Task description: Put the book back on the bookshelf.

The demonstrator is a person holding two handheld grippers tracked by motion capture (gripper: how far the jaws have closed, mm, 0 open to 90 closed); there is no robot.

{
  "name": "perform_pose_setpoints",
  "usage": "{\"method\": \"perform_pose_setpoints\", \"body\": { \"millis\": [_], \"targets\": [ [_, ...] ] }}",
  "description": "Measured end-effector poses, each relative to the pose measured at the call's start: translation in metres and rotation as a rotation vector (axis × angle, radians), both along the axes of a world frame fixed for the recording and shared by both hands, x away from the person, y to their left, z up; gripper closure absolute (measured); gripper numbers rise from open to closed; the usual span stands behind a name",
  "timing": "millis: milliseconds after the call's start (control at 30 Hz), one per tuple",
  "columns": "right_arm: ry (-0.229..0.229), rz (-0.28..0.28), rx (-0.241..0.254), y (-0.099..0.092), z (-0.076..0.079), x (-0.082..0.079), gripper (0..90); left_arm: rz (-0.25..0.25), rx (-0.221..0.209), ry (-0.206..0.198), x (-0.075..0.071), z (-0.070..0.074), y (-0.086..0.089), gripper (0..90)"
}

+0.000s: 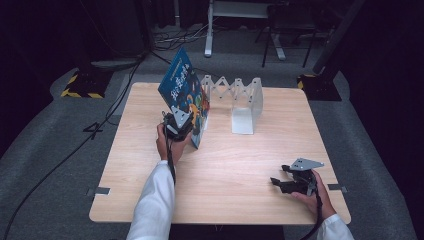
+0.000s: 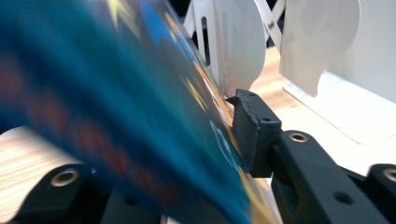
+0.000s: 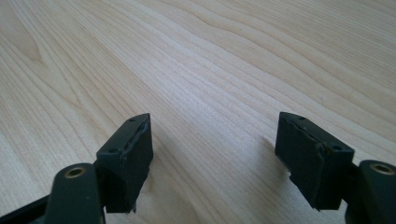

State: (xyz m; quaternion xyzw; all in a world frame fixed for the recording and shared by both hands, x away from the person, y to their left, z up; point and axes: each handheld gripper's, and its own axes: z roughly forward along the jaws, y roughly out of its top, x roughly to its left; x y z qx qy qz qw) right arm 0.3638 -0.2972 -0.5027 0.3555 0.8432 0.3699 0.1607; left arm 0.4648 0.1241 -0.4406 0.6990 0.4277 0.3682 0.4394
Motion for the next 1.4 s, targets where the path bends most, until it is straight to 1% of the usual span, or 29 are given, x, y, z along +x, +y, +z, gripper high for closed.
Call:
{"method": "perform_pose_setpoints", "body": {
  "millis": [67, 167, 200, 233, 267, 500, 633, 767, 933, 1000, 1167, 1400],
  "targets": [
    [0.0, -0.001, 0.0, 0.0, 0.0, 0.0, 28.1, 0.004, 0.0, 0.007, 0.0, 0.002, 0.001, 61.4],
    [0.001, 0.0, 0.001, 0.0, 0.0, 0.0, 28.0, 0.002, 0.01, 0.01, 0.0, 0.004, 0.003, 62.6],
    [0.001, 0.0, 0.001, 0.0, 0.0, 0.0, 28.0, 0.0, 0.016, 0.021, 0.0, 0.004, 0.003, 62.3],
    [0.002, 0.0, 0.002, 0.0, 0.0, 0.0, 28.0, 0.005, 0.014, 0.021, 0.001, 0.004, 0.003, 61.6],
    [0.002, 0.0, 0.002, 0.0, 0.0, 0.0, 28.0, 0.0, 0.006, 0.02, 0.001, 0.003, 0.005, 61.7],
    [0.002, 0.001, 0.002, 0.0, 0.0, 0.0, 28.0, 0.001, 0.02, 0.019, 0.0, 0.004, 0.004, 61.3],
    [0.001, -0.001, 0.001, 0.0, 0.0, 0.0, 28.1, -0.002, 0.02, 0.015, -0.003, 0.008, 0.007, 60.5],
    [0.002, 0.001, -0.001, 0.0, 0.0, 0.0, 28.0, -0.027, 0.044, 0.022, -0.007, 0.011, 0.011, 59.8],
    [0.004, 0.004, -0.002, 0.0, 0.0, 0.0, 28.0, -0.046, 0.045, 0.025, -0.012, 0.014, 0.015, 58.9],
    [0.006, 0.007, -0.003, 0.0, 0.0, 0.0, 28.0, -0.062, 0.056, 0.029, -0.014, 0.015, 0.018, 58.5],
    [0.008, 0.017, -0.008, 0.0, 0.001, -0.001, 27.5, -0.102, 0.064, 0.039, -0.021, 0.017, 0.024, 57.1],
    [0.013, 0.015, -0.015, 0.001, 0.002, -0.001, 27.1, -0.132, 0.082, 0.045, -0.027, 0.021, 0.03, 56.0]
  ]
}}
